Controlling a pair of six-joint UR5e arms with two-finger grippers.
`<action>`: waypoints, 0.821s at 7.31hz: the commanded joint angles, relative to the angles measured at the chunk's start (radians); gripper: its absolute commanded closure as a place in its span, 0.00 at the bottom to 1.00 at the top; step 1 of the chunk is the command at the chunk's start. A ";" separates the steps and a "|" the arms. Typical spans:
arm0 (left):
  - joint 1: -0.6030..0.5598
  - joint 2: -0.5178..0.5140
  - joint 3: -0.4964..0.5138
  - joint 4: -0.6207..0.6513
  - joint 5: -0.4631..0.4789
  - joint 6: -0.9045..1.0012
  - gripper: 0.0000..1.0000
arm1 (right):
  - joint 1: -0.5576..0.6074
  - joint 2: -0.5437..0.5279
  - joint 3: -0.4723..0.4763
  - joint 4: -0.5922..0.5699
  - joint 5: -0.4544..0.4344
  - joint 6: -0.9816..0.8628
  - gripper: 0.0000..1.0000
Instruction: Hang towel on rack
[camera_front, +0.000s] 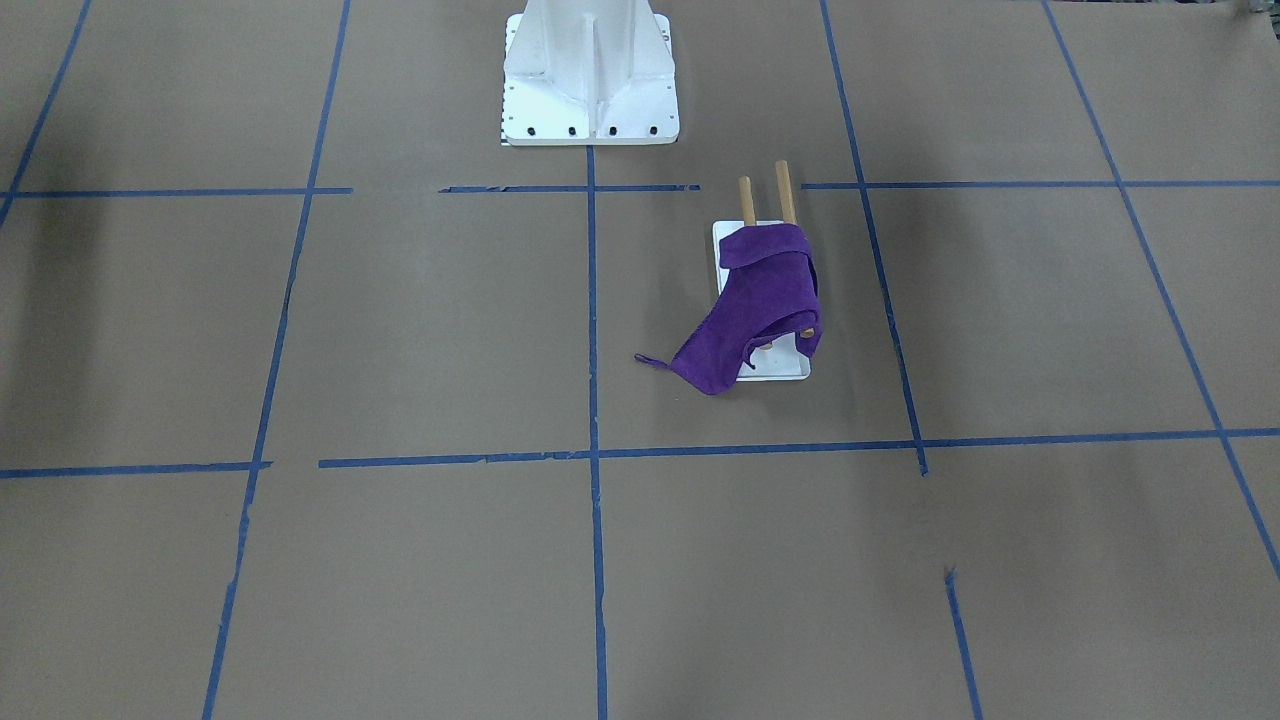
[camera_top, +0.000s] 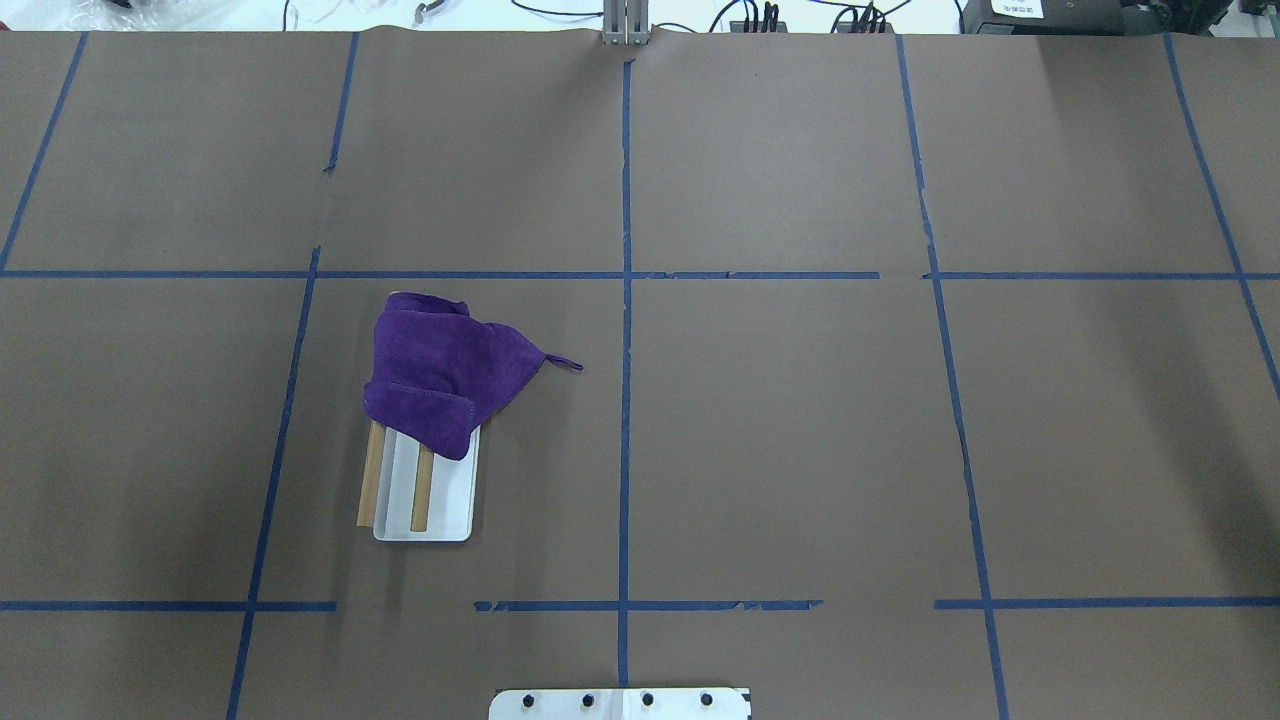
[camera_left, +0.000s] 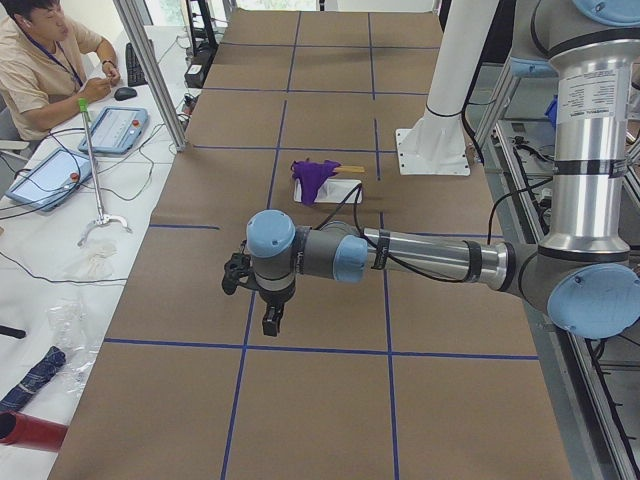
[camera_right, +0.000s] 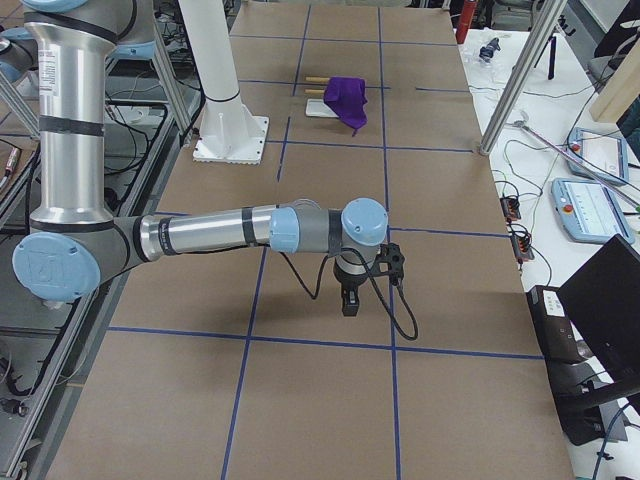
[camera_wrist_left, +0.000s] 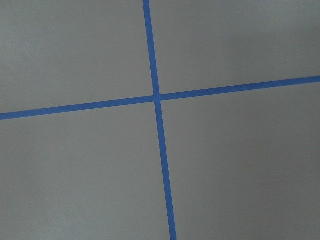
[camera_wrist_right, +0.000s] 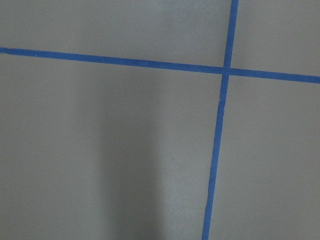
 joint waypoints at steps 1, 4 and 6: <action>0.001 -0.009 -0.013 -0.072 0.003 0.002 0.00 | -0.001 0.010 0.000 0.001 -0.017 0.026 0.00; 0.000 -0.005 0.011 -0.178 -0.002 -0.005 0.00 | -0.004 0.012 -0.004 0.001 -0.034 0.029 0.00; 0.000 -0.003 0.019 -0.178 0.000 -0.009 0.00 | -0.005 0.012 -0.006 0.001 -0.032 0.029 0.00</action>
